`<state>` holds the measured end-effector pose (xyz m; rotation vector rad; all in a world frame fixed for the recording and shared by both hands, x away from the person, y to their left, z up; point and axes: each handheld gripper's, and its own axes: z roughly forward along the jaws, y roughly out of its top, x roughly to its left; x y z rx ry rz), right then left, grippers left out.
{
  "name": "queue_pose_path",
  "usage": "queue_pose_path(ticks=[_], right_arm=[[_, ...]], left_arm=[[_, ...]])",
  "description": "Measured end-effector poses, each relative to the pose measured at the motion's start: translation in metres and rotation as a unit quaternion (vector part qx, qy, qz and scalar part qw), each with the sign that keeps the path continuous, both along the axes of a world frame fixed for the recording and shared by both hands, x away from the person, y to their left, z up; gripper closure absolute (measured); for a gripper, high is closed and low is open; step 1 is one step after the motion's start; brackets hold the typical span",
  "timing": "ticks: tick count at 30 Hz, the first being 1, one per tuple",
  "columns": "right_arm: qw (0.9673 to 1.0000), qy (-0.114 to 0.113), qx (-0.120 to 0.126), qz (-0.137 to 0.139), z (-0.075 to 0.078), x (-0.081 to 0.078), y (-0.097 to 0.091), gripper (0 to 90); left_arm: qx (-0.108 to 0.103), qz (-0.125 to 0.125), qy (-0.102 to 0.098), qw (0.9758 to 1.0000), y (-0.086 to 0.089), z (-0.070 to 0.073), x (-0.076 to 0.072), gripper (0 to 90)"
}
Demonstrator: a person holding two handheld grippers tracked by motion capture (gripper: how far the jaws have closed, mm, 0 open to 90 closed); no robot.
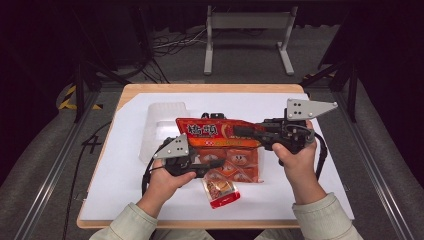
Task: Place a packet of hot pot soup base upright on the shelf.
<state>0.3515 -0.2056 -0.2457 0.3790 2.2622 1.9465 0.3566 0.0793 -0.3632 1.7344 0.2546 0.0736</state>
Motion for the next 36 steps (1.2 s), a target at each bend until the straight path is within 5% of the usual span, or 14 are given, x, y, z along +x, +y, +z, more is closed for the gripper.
queue_pose_path(ticks=[4,17,26,36], right_arm=[[0.9999,-0.002,-0.011,-0.006,-0.002,0.000,-0.001,90.0],[0.9996,-0.010,-0.023,-0.012,-0.001,-0.002,-0.004,88.5],[0.9991,-0.010,-0.017,-0.037,0.002,-0.003,-0.010,75.3],[0.9952,-0.001,0.007,-0.097,0.001,-0.004,-0.046,53.6]], left_arm=[[0.015,-0.010,-0.009,0.9998,-0.001,0.003,-0.003,69.9],[0.028,-0.012,-0.007,0.9995,0.000,0.007,-0.008,70.4],[0.044,-0.003,-0.022,0.9988,-0.001,0.014,-0.010,70.6],[0.040,0.005,-0.024,0.9989,0.006,0.032,0.002,70.6]])
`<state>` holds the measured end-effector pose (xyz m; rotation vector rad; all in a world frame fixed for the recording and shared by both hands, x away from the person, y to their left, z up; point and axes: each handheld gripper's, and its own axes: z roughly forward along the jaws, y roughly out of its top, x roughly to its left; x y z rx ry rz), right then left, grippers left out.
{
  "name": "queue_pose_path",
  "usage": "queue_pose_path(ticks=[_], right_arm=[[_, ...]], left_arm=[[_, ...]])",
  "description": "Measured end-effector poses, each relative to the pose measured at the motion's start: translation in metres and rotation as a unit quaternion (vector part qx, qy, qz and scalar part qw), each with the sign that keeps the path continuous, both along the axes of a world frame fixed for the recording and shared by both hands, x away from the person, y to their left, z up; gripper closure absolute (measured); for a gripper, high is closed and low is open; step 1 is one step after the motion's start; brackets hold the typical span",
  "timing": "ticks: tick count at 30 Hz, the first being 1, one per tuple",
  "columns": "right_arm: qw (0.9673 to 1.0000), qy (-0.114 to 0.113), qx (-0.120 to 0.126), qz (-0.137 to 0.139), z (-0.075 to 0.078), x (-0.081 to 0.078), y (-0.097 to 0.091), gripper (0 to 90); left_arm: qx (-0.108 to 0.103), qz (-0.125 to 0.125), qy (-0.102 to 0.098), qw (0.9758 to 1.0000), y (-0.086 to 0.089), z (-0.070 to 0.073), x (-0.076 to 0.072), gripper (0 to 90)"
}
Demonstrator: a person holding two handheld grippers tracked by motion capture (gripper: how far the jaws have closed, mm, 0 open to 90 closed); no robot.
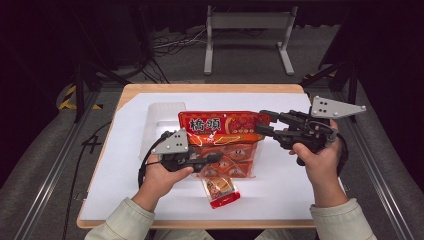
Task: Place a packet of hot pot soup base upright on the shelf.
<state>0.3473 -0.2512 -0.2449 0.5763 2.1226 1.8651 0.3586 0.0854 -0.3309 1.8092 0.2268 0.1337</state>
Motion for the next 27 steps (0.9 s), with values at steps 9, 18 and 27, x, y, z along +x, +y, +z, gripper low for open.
queue_pose_path(ticks=[9,18,27], right_arm=[[0.9977,-0.016,-0.023,-0.062,-0.014,-0.004,-0.032,48.8],[0.9910,0.010,-0.046,-0.125,-0.055,-0.001,-0.064,47.3],[0.9841,0.050,-0.063,-0.158,-0.088,0.010,-0.078,47.1]], left_arm=[[0.003,0.014,0.004,0.9999,0.013,0.017,0.022,70.5],[-0.012,0.041,-0.005,0.9991,0.028,0.031,0.038,70.5],[-0.014,0.076,-0.009,0.9970,0.042,0.045,0.055,70.5]])
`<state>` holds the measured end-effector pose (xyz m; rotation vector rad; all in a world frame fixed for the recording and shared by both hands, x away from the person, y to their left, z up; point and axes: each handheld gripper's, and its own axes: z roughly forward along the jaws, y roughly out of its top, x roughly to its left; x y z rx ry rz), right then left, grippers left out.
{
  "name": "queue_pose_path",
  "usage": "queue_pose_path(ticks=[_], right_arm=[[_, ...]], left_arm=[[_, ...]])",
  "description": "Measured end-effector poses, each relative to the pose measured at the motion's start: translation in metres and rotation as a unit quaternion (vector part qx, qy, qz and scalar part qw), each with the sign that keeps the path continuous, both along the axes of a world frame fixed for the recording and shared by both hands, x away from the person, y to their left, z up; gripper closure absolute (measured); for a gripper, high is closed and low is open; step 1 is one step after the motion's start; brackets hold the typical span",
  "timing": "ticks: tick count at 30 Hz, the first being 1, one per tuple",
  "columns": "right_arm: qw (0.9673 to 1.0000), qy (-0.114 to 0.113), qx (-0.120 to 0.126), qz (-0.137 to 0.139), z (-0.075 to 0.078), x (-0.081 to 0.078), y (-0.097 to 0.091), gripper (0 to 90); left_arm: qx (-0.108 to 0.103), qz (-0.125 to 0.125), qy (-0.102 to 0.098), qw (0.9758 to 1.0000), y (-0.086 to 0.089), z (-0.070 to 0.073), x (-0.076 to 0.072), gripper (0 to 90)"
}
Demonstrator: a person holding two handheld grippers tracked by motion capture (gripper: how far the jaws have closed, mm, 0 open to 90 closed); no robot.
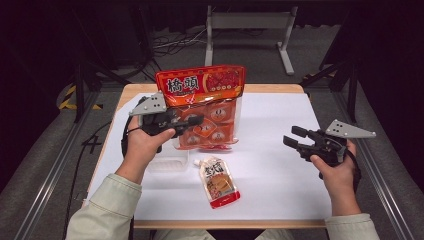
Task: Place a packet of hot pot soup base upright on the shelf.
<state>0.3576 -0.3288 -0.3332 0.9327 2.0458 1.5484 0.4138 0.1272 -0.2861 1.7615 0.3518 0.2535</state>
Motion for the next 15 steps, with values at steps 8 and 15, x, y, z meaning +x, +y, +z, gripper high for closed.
queue_pose_path(ticks=[8,15], right_arm=[[0.9993,0.020,-0.029,-0.014,-0.012,0.002,0.000,47.1],[0.9988,0.022,-0.033,-0.028,-0.021,0.003,-0.005,47.0]], left_arm=[[-0.002,0.022,-0.004,0.9997,0.008,0.006,0.014,70.4],[-0.013,0.052,-0.001,0.9986,0.022,0.011,0.029,70.5]])
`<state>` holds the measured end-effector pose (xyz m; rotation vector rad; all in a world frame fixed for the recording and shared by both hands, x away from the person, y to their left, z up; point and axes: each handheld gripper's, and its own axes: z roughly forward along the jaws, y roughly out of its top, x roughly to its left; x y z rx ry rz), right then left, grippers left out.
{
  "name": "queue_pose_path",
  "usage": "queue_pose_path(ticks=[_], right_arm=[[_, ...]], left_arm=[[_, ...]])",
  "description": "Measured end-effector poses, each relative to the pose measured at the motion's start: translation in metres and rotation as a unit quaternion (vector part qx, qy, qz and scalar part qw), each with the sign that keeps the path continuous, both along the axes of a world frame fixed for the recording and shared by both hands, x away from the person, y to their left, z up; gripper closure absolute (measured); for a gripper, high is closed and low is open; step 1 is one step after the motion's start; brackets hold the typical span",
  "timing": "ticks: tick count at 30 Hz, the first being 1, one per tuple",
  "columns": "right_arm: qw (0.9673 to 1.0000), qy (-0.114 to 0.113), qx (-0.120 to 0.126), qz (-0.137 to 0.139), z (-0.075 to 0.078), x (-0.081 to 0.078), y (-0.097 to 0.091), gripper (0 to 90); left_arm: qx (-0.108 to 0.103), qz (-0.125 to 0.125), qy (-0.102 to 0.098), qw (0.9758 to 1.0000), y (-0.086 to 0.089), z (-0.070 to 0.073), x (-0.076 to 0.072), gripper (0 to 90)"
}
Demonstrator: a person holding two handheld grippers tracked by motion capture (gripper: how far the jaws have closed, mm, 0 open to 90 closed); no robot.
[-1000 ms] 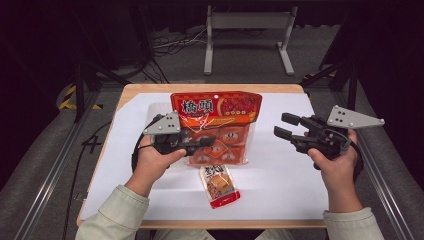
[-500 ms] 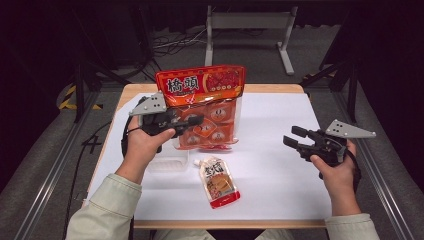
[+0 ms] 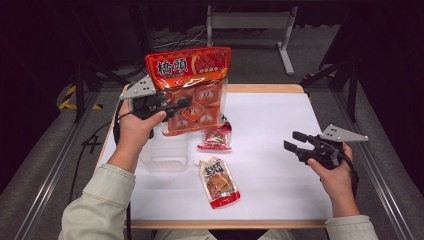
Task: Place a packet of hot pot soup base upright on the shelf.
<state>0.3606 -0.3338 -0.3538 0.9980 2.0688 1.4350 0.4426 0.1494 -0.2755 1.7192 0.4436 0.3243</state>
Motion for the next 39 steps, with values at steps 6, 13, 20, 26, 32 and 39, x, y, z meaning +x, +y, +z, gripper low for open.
queue_pose_path(ticks=[6,13,20,26,32,39], right_arm=[[1.0000,0.002,0.007,0.003,-0.002,0.001,-0.001,47.5],[0.9999,0.005,0.007,0.010,-0.004,0.001,0.002,47.6],[0.9999,0.008,0.010,0.011,-0.004,0.001,0.001,48.1],[0.9997,0.009,0.014,0.016,-0.005,0.002,0.003,48.2],[0.9993,0.011,0.025,0.024,-0.004,0.002,0.004,48.4],[0.9980,0.015,0.047,0.038,-0.004,0.001,0.005,48.2]], left_arm=[[0.005,0.021,0.003,0.9998,0.006,-0.001,0.007,70.6],[0.004,0.054,0.003,0.9985,0.016,-0.002,0.018,70.7],[0.007,0.072,0.004,0.9974,0.024,-0.006,0.025,70.6],[0.014,0.093,0.002,0.9956,0.029,-0.015,0.030,70.6],[0.016,0.119,0.001,0.9928,0.036,-0.026,0.036,70.6],[0.010,0.148,0.016,0.9888,0.040,-0.042,0.045,70.6]])
